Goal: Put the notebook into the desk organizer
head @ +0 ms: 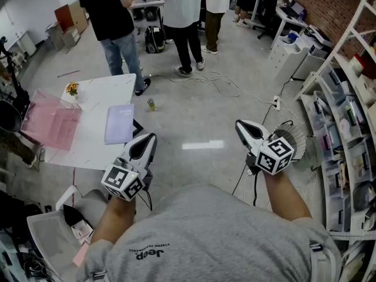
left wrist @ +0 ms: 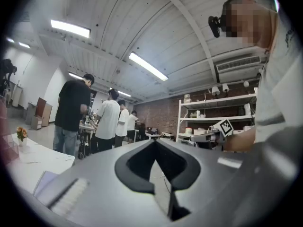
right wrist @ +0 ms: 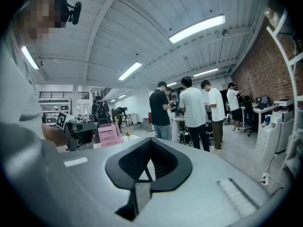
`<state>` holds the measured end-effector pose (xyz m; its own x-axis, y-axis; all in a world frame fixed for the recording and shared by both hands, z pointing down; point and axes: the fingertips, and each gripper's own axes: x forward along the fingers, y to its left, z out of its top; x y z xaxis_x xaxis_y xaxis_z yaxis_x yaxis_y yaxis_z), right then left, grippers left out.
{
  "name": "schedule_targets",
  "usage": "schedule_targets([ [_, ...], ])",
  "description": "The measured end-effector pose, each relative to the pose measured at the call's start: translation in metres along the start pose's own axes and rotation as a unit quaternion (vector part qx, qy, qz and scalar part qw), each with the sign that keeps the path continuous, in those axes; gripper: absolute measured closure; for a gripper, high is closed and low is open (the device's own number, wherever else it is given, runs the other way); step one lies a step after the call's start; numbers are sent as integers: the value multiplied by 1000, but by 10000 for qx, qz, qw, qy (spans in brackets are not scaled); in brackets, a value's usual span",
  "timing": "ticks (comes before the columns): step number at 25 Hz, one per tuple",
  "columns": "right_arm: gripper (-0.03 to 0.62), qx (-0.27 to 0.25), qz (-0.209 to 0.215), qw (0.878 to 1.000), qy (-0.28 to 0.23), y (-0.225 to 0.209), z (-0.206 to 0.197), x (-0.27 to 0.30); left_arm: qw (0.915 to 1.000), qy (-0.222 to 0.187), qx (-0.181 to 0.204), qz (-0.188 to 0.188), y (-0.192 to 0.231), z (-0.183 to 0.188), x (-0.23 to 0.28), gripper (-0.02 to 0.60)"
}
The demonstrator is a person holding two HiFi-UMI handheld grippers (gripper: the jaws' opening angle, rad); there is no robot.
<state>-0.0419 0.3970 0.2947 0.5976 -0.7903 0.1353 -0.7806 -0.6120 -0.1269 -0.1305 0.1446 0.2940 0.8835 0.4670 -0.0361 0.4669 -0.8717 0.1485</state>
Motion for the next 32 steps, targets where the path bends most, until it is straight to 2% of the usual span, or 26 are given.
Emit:
schedule_targets([
  [9,595,-12,-21,10000,0,-3,1,0,10000,10,30,-47,-2,1,4,532],
  [16,595,43,-193,9997,-122,-13,5,-4,10000,15,58,-62,-4,3,6,532],
  [19,595,116,1,9995,-278,-9,10,-5,10000,24,67,-66,-4,2,8,532],
  [20,529,148,168,9993,-299,-6,11,-5,9999,26,70,-67,-4,2,9,532],
  [21,398,144,315,9990,-273,-2,12,-3,9999,28,75,-68,-4,2,10,532],
  [22,296,86,398,9989,-215,0,11,-2,9999,29,80,-70,-5,2,11,532],
  [24,211,-110,404,9991,-115,-1,10,-2,9999,29,84,-67,-10,3,15,532],
  [26,178,-201,379,9990,-100,-6,11,-6,9999,26,88,-61,-17,4,20,532],
  [32,172,-135,503,9985,-152,-27,14,-28,9999,39,151,26,-44,5,38,532],
])
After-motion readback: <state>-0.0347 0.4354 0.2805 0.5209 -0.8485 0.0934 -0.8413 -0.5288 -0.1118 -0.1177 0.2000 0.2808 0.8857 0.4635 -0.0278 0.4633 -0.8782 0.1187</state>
